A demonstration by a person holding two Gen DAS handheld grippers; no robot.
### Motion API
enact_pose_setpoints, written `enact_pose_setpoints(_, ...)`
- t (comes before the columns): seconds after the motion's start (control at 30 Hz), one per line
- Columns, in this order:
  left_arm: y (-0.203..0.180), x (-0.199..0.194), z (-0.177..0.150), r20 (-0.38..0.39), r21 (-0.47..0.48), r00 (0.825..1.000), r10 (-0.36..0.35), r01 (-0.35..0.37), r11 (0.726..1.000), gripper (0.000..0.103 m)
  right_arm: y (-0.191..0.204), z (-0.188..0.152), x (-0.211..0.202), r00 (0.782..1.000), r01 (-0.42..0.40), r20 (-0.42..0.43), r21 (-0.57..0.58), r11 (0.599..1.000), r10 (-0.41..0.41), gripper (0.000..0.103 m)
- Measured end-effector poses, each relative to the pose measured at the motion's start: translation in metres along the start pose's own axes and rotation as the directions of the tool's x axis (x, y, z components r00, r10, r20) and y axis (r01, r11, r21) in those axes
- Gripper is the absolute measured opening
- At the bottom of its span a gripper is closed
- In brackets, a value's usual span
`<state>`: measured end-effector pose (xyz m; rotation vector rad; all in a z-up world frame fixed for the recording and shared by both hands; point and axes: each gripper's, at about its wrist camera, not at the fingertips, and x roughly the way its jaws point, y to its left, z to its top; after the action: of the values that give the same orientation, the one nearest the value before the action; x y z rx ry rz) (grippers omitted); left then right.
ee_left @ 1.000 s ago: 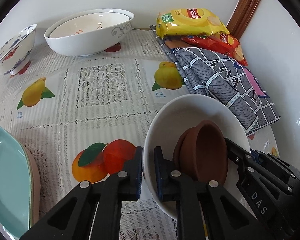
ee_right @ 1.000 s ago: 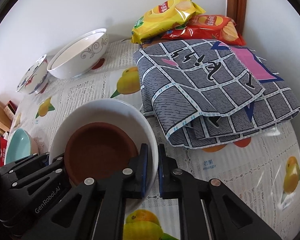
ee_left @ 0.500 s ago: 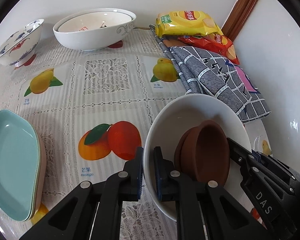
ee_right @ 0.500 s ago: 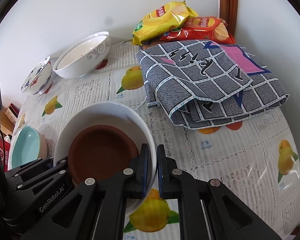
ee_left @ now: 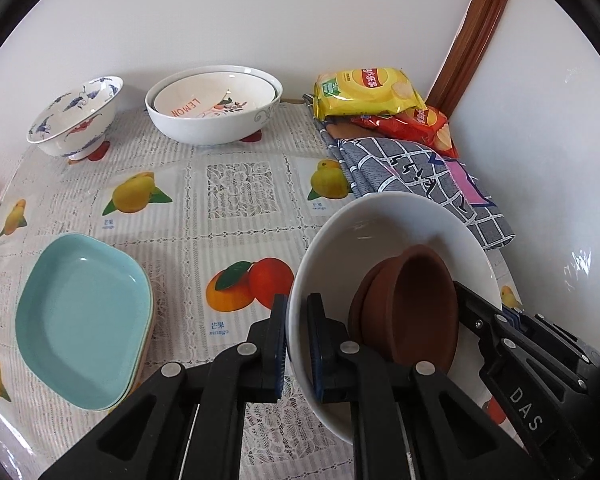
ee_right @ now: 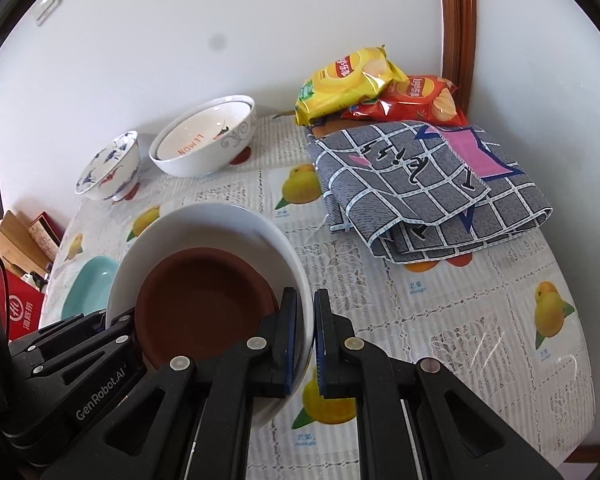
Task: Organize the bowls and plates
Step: 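Lift the white bowl with both grippers and carry it over the teal plate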
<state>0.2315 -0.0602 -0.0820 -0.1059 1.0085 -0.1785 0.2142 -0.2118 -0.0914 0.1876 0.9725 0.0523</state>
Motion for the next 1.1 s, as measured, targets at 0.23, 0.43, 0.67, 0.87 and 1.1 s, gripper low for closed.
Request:
enact_pose_setpoints(0.23,0.007,-0.027,0.002,0.040,-0.001,0.999,0.016,-0.016,1.000,0.010,0.014,0.003,-0.022,0.999,-0.022,0.032,-0.008,1.000,0.022,0.008)
enact_pose_setpoints(0.43,0.014,-0.040,0.000,0.052,-0.006,0.999,0.011,-0.011,1.000,0.010,0.025,0.004,-0.033,0.999,-0.022,0.044,-0.015,1.000,0.023,0.008)
enact_pose_setpoints(0.67,0.019,-0.048,-0.003,0.057,-0.007,0.998,0.004,-0.004,1.000,0.010,0.033,0.001,-0.041,0.998,-0.020,0.051,-0.017,1.000,0.021,0.008)
enact_pose_setpoints(0.87,0.025,-0.055,-0.004,0.064,-0.012,0.998,0.008,-0.007,1.000,0.010,0.040,0.000,-0.043,0.998,-0.023,0.053,-0.021,1.000,0.024,0.008)
enact_pose_setpoints(1.1,0.035,-0.061,-0.006,0.069,-0.026,0.997,0.015,-0.013,1.000,0.010,0.054,-0.002,-0.044,0.998,-0.028,0.054,-0.034,0.999,0.030,0.008)
